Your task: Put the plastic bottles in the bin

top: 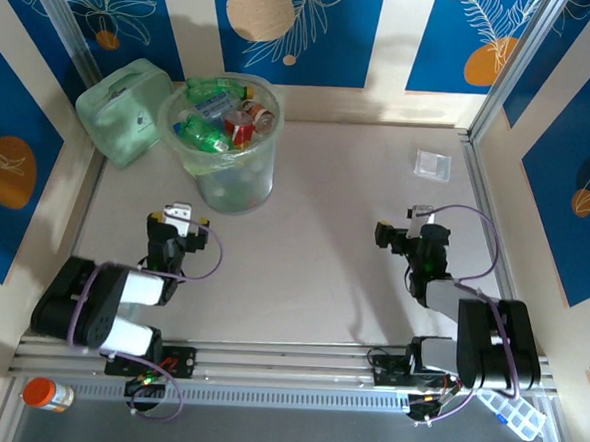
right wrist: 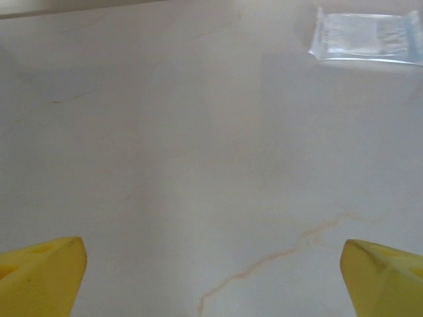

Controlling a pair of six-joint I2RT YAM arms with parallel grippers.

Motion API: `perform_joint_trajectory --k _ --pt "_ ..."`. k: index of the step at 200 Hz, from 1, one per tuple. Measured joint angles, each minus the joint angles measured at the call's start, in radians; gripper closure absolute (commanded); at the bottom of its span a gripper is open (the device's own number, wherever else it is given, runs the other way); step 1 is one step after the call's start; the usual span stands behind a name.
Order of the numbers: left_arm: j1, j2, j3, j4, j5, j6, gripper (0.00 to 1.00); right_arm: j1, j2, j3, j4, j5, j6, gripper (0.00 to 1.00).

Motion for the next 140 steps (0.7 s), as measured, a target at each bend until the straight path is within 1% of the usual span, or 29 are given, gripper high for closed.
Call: perform_joint_trajectory --k 3,9,22,33,45,62,81,140 --pt "0.004 0.028 0.001 0.037 0.001 -0.001 0.01 0.0 0.015 0.004 0.018 -0.008 -0.001 0.01" --pt "0.012 0.077 0.012 0.053 0.004 -0.001 0.01 -0.001 0.055 0.012 0.064 -0.023 -0.002 0.01" --pt "0.031 0.094 0.033 0.002 0.046 0.0 0.01 -0.003 0.173 0.029 0.178 -0.044 -0.002 0.01" --pt "0.054 0.094 0.081 -0.038 0.089 -0.005 0.01 -0.005 0.227 0.057 0.153 -0.057 -0.005 0.01" --pt "0.082 0.093 0.144 -0.08 0.133 -0.009 0.01 -0.013 0.241 0.082 0.142 -0.073 -0.001 0.01" --pt "0.108 0.09 0.193 -0.084 0.17 -0.024 0.01 -0.013 0.237 0.102 0.153 -0.046 0.003 0.01" --pt "0.111 0.09 0.193 -0.095 0.189 -0.028 0.01 0.002 0.237 0.105 0.163 -0.025 0.001 0.01" --pt "0.111 0.09 0.188 -0.115 0.236 -0.031 0.01 -0.012 0.237 0.106 0.151 -0.045 0.002 0.01"
